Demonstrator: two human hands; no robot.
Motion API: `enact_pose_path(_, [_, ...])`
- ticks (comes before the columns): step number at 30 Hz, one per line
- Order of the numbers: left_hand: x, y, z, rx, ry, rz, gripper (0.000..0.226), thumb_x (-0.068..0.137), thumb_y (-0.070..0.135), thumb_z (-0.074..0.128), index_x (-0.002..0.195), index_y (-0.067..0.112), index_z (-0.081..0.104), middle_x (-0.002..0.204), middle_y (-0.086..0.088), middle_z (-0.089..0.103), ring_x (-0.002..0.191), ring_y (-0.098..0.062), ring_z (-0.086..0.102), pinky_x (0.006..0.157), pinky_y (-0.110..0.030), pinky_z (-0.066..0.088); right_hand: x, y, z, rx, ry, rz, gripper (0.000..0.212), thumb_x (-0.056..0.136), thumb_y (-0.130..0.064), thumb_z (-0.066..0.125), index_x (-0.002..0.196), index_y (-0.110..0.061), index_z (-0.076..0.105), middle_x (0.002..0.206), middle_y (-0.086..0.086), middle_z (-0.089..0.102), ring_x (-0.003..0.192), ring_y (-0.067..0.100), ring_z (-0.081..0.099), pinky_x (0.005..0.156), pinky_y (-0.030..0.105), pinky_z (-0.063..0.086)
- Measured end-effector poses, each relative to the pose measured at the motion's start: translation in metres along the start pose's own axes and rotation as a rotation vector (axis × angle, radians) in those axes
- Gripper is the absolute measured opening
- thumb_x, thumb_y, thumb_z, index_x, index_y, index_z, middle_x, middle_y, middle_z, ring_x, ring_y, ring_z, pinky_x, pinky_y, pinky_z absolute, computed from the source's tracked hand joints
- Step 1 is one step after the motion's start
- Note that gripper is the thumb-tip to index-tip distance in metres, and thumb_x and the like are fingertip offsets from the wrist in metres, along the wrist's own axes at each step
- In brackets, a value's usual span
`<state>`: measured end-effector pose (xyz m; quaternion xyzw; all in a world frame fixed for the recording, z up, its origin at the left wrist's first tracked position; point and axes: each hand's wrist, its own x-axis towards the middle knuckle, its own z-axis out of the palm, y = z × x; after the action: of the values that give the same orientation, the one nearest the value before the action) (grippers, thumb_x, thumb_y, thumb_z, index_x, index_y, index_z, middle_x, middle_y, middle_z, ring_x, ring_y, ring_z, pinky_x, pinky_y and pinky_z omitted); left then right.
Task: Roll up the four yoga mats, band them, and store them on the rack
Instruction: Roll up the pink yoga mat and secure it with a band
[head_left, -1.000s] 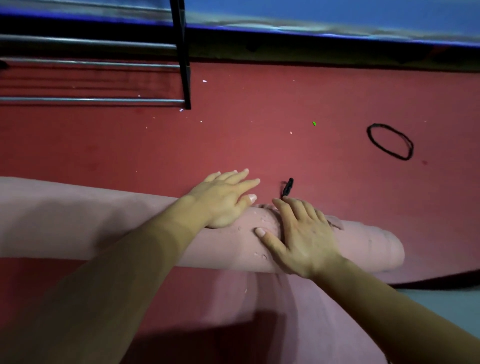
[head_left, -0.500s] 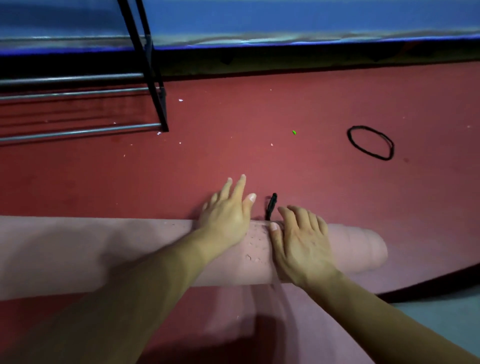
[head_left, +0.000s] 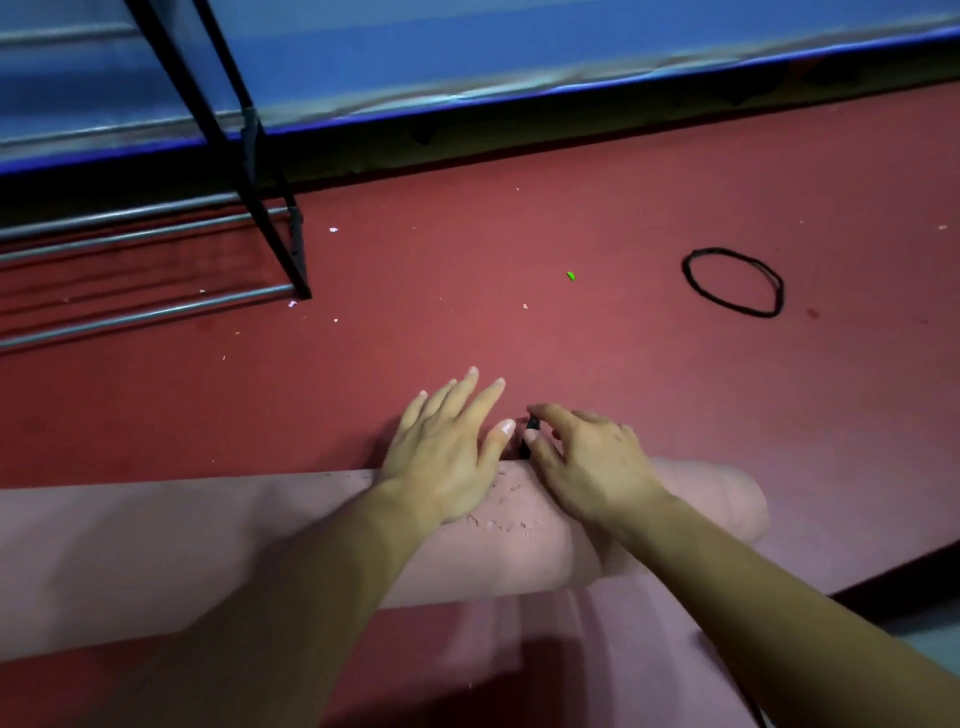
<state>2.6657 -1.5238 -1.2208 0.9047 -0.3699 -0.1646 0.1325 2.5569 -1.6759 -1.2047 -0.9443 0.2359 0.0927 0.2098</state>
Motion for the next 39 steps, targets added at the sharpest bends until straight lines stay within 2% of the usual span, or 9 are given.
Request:
enact_pose_path(3, [0.008, 0.0, -0.001, 0.026, -0.013, -0.024, 0.057, 0.104, 0.054, 0.022, 0.158, 0.043, 0.012, 0.169, 0.009, 0.002, 0.155, -0.011, 0.002, 0.125, -0.041, -0.004, 0.014, -0.005, 0.002, -0.065, -0.128, 0.019, 0.051, 0.105, -0.054, 0.025, 0.153, -0.041, 0.037, 0.139, 0.006, 0.061, 0.132, 0.03, 0.051, 0.107, 0.049, 0.031])
enact_pose_path(7, [0.002, -0.002, 0.002, 0.008, -0.033, -0.011, 0.059, 0.101, 0.058, 0.015, 0.158, 0.044, 0.013, 0.169, 0.012, 0.002, 0.154, -0.009, 0.001, 0.124, -0.04, -0.005, 0.017, -0.005, 0.007, -0.075, -0.214, 0.005, 0.05, 0.104, -0.051, 0.022, 0.147, -0.04, 0.047, 0.145, -0.002, 0.056, 0.132, 0.027, 0.049, 0.106, 0.052, 0.029])
enact_pose_path(10, [-0.003, -0.001, 0.003, -0.008, -0.044, -0.01, 0.063, 0.097, 0.061, 0.009, 0.158, 0.045, 0.012, 0.169, 0.013, 0.003, 0.154, -0.008, 0.002, 0.125, -0.04, -0.004, 0.016, -0.004, 0.007, -0.082, -0.255, 0.023, 0.054, 0.103, -0.053, 0.022, 0.15, -0.039, 0.043, 0.154, -0.007, 0.049, 0.138, 0.024, 0.044, 0.109, 0.053, 0.026])
enact_pose_path(17, [-0.006, 0.0, 0.003, 0.003, -0.053, -0.03, 0.061, 0.098, 0.059, 0.008, 0.158, 0.044, 0.011, 0.169, 0.012, 0.003, 0.154, -0.011, 0.004, 0.125, -0.042, -0.002, 0.022, -0.006, 0.004, -0.087, -0.375, 0.031, 0.055, 0.101, -0.049, 0.018, 0.154, -0.044, 0.036, 0.161, -0.012, 0.039, 0.142, 0.029, 0.037, 0.109, 0.057, 0.022])
enact_pose_path(19, [-0.007, 0.002, 0.003, 0.004, -0.047, -0.038, 0.061, 0.098, 0.058, 0.007, 0.158, 0.044, 0.013, 0.169, 0.012, 0.005, 0.153, -0.011, 0.005, 0.124, -0.042, -0.001, 0.023, -0.007, 0.002, -0.092, -0.394, 0.023, 0.056, 0.1, -0.048, 0.017, 0.15, -0.04, 0.042, 0.159, -0.01, 0.041, 0.14, 0.028, 0.037, 0.109, 0.058, 0.022])
enact_pose_path(24, [-0.012, 0.004, 0.002, 0.013, -0.038, -0.046, 0.061, 0.099, 0.058, 0.007, 0.158, 0.044, 0.014, 0.169, 0.012, 0.008, 0.153, -0.013, 0.009, 0.124, -0.044, 0.003, 0.015, -0.006, 0.004, -0.114, -0.359, -0.002, 0.056, 0.1, -0.049, 0.016, 0.14, -0.037, 0.053, 0.152, -0.008, 0.049, 0.134, 0.024, 0.037, 0.104, 0.053, 0.023])
enact_pose_path(29, [-0.02, 0.006, 0.002, 0.012, -0.017, -0.047, 0.064, 0.096, 0.058, 0.001, 0.158, 0.045, 0.014, 0.168, 0.013, 0.01, 0.152, -0.013, 0.011, 0.123, -0.042, 0.006, 0.009, -0.004, 0.007, -0.126, -0.333, 0.002, 0.059, 0.102, -0.056, 0.01, 0.158, -0.045, 0.025, 0.161, -0.008, 0.038, 0.14, 0.027, 0.033, 0.109, 0.051, 0.02])
enact_pose_path(33, [-0.025, 0.006, 0.002, -0.004, 0.018, -0.052, 0.065, 0.095, 0.058, 0.0, 0.158, 0.045, 0.012, 0.168, 0.013, 0.01, 0.151, -0.012, 0.012, 0.123, -0.041, 0.007, -0.009, 0.002, 0.009, -0.078, -0.227, -0.036, 0.072, 0.091, -0.073, -0.003, 0.159, -0.049, 0.005, 0.163, -0.009, 0.034, 0.145, 0.024, 0.03, 0.112, 0.048, 0.017])
enact_pose_path(39, [-0.035, 0.009, 0.005, 0.002, 0.049, -0.051, 0.073, 0.088, 0.062, -0.014, 0.158, 0.046, 0.002, 0.168, 0.014, 0.005, 0.152, -0.01, 0.007, 0.122, -0.037, 0.003, -0.014, 0.005, 0.0, -0.014, -0.07, -0.082, 0.073, 0.092, -0.076, 0.007, 0.159, -0.048, 0.016, 0.152, -0.01, 0.049, 0.14, 0.022, 0.038, 0.108, 0.045, 0.019])
